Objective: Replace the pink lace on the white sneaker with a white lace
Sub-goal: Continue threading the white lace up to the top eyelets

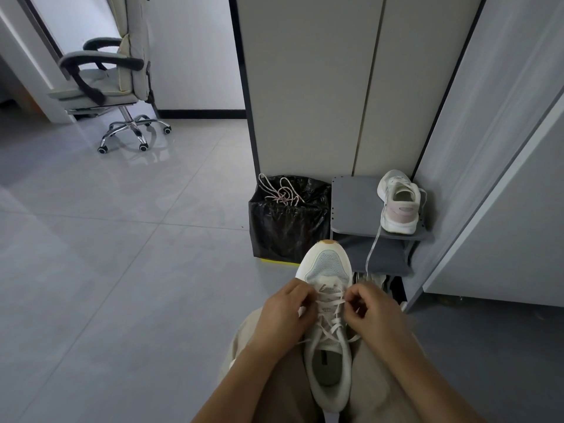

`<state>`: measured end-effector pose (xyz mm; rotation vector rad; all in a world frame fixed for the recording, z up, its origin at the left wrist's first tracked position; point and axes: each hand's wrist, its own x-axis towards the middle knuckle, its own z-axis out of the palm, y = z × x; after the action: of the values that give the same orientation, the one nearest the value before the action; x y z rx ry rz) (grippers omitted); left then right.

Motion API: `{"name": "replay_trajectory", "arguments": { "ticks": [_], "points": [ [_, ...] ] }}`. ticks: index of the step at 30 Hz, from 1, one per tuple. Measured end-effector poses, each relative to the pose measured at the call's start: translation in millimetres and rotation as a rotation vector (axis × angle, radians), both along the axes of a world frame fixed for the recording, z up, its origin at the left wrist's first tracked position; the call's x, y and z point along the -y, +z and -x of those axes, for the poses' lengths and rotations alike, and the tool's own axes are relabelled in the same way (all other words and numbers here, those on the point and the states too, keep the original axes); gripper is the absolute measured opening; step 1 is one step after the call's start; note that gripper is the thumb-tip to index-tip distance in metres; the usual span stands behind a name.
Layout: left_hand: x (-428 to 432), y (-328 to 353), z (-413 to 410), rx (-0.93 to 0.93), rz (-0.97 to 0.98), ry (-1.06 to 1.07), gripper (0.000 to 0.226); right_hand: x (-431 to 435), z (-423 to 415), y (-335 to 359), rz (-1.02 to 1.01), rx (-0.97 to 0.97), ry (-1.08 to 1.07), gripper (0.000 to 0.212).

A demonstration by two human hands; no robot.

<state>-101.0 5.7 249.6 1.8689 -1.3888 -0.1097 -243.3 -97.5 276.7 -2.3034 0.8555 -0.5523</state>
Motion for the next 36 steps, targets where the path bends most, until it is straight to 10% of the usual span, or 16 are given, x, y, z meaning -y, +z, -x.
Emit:
{"name": "replay_trajectory", "arguments": {
  "ticks": [9, 27, 36],
  "points": [
    [-8.6, 4.0, -2.7, -0.279, -0.045, 0.037, 0.026, 0.7, 8.3, -2.5, -0.054, 0.117, -0.019, 0.012],
    [-5.0, 10.3, 0.8, 0.17, -0.113, -0.136, 0.019, -2.5, 2.2, -8.3, 0.222, -0.017, 0.107, 0.027],
    [-15.0, 10.9, 4.0, -0.212, -0.168, 0.064, 0.012, -3.2, 10.7, -7.9, 0.004, 0.043, -0.032, 0.017]
  ]
}}
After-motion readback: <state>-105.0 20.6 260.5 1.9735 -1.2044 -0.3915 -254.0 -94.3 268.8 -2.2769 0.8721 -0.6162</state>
